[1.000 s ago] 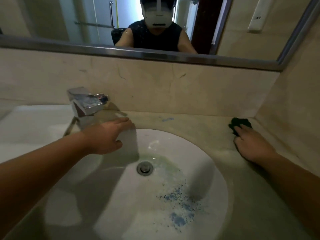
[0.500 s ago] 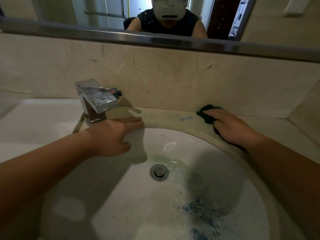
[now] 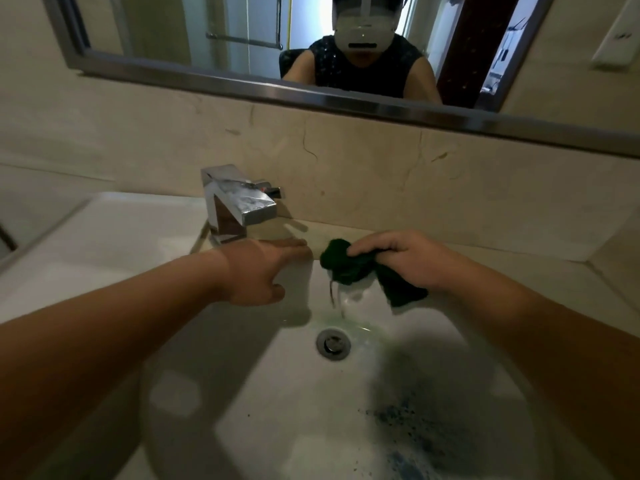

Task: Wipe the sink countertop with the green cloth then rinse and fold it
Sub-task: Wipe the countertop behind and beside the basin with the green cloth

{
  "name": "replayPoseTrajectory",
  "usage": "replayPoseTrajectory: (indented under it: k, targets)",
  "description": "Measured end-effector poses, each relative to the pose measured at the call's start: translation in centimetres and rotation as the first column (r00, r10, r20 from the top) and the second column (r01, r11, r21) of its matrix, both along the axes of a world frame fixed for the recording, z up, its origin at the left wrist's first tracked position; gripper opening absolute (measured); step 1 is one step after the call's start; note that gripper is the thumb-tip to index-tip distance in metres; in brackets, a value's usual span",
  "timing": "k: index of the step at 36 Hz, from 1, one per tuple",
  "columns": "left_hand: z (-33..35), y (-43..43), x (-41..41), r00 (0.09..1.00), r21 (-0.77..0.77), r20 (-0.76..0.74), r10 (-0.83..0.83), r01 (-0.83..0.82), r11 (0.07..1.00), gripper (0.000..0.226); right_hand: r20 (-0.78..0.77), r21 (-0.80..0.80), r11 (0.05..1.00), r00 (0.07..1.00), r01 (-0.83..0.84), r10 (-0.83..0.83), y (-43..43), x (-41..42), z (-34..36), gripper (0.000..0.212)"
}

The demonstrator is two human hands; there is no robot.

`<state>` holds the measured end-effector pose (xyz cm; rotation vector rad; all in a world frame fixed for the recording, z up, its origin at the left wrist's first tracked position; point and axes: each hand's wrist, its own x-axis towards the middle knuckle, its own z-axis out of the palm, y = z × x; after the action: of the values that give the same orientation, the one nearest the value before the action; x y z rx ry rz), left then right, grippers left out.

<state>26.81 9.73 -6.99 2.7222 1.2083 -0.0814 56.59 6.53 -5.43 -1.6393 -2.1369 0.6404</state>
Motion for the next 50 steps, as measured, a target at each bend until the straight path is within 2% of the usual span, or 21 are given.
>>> replayPoseTrajectory:
  k: [3,6,10,16,24,30,36,39,41,46,50]
  targets:
    - [-0.4,-0.4,-1.2,1.0,0.016,0.008,-0.013,0.013,1.0,0.092,-0.054,0.151,0.982,0.993,0.112,-0.105,-0.6,1.6,2.0,0.052]
    - [-0.9,-0.5,-2.6,0.998,0.031,-0.06,-0.038,0.04,0.999,0.098,0.026,0.302,0.933,0.976,0.197,-0.214,-0.8,4.1,2.1,0.054]
    - [-0.8,-0.1,-2.9,0.997,0.009,-0.066,-0.05,0.051,0.999,0.096,0.172,0.177,0.947,0.938,0.269,-0.299,-0.6,4.6,-2.2,0.055]
    - [-1.0,0.0,-2.9,0.997,0.009,-0.022,-0.076,0.076,0.997,0.096,0.201,0.185,0.946,0.932,0.266,-0.302,1.9,2.7,-3.6,0.056]
    - [-0.4,-0.1,-3.1,0.997,-0.03,-0.004,-0.082,0.082,0.996,0.096,0.18,0.104,0.987,0.974,0.122,-0.139,4.1,-4.8,-3.1,0.06]
    - [0.3,-0.9,-4.0,0.996,-0.043,0.059,-0.061,0.064,0.997,0.087,0.147,0.104,0.989,0.985,-0.103,0.087,4.8,-12.9,-2.3,0.063]
    - [-0.2,-1.2,-5.0,0.999,-0.003,0.032,-0.033,0.034,0.999,0.077,0.153,0.106,0.976,0.973,-0.188,0.171,5.1,-14.3,-2.0,0.055]
    - [-0.4,-0.8,-4.4,0.998,0.006,0.032,-0.044,0.044,0.999,0.083,0.244,0.05,0.993,0.966,-0.104,0.089,4.9,-11.4,-2.2,0.065]
    - [-0.6,-0.4,-3.8,0.999,0.004,0.016,-0.047,0.046,0.999,0.089,0.289,0.032,0.999,0.957,-0.023,0.013,4.3,-8.2,-2.5,0.065]
    - [-0.6,0.1,-3.1,0.999,-0.002,-0.002,-0.033,0.033,0.999,0.092,0.239,0.039,0.983,0.954,0.178,-0.182,1.7,-0.1,-3.1,0.057]
    - [-0.3,-0.4,-3.8,0.999,0.001,0.044,-0.011,0.011,1.0,0.088,0.219,0.035,0.974,0.949,0.224,-0.226,2.1,0.2,-3.6,0.059]
